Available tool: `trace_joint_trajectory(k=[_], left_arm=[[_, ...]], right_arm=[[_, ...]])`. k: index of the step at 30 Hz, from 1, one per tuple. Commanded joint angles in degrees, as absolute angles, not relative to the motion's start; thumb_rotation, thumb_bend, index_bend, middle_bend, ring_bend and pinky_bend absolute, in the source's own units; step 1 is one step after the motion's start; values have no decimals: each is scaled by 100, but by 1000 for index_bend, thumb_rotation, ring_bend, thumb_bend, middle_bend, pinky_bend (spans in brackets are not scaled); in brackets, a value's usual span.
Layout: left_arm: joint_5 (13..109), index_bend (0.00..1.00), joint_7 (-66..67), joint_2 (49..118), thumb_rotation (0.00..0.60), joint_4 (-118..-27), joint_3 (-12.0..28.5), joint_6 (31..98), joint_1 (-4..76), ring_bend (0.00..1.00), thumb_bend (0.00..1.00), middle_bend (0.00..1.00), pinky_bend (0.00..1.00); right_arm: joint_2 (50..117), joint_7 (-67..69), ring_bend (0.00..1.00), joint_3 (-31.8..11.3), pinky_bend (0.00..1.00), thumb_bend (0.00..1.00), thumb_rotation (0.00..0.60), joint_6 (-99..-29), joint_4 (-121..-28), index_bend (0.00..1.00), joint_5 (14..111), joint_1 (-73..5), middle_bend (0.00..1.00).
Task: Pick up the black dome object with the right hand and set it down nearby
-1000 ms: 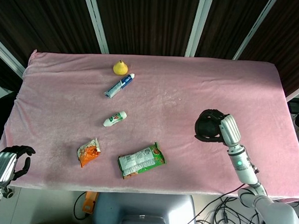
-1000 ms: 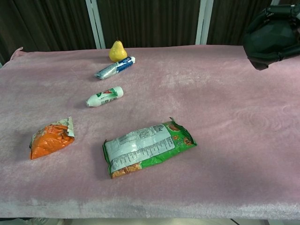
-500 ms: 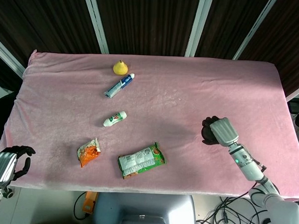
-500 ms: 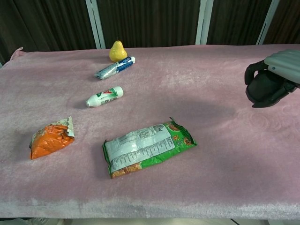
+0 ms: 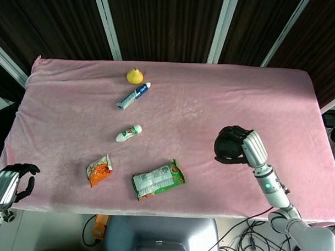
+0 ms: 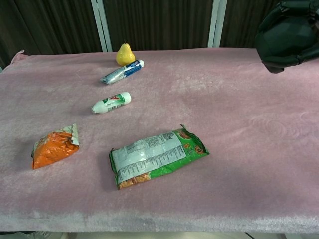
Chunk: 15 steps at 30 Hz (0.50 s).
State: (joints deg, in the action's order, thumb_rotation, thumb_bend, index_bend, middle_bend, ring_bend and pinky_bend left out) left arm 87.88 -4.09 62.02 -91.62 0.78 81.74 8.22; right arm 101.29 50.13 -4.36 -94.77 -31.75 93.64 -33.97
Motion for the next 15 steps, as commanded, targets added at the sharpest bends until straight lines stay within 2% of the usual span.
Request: trace_joint_trajectory(k=[1, 8, 15], left_arm=[[8788, 464, -399, 6205, 600, -9163, 79, 8174, 823, 419, 575, 495, 464], [8776, 464, -384, 6206, 600, -9163, 82, 8161, 828, 419, 573, 495, 465], [8783, 464, -411, 6199, 600, -9165, 82, 8184, 817, 419, 573, 495, 465]], right_arm=[[10171, 4631, 724, -262, 916, 218, 600, -8791, -2914, 778, 9396, -3348, 669], [9998, 3611, 694, 227, 890, 218, 600, -7215, -2909, 778, 9495, -3464, 669], [10181, 2799, 663, 263, 854, 218, 600, -6748, -2762, 771, 9432, -3514, 669]])
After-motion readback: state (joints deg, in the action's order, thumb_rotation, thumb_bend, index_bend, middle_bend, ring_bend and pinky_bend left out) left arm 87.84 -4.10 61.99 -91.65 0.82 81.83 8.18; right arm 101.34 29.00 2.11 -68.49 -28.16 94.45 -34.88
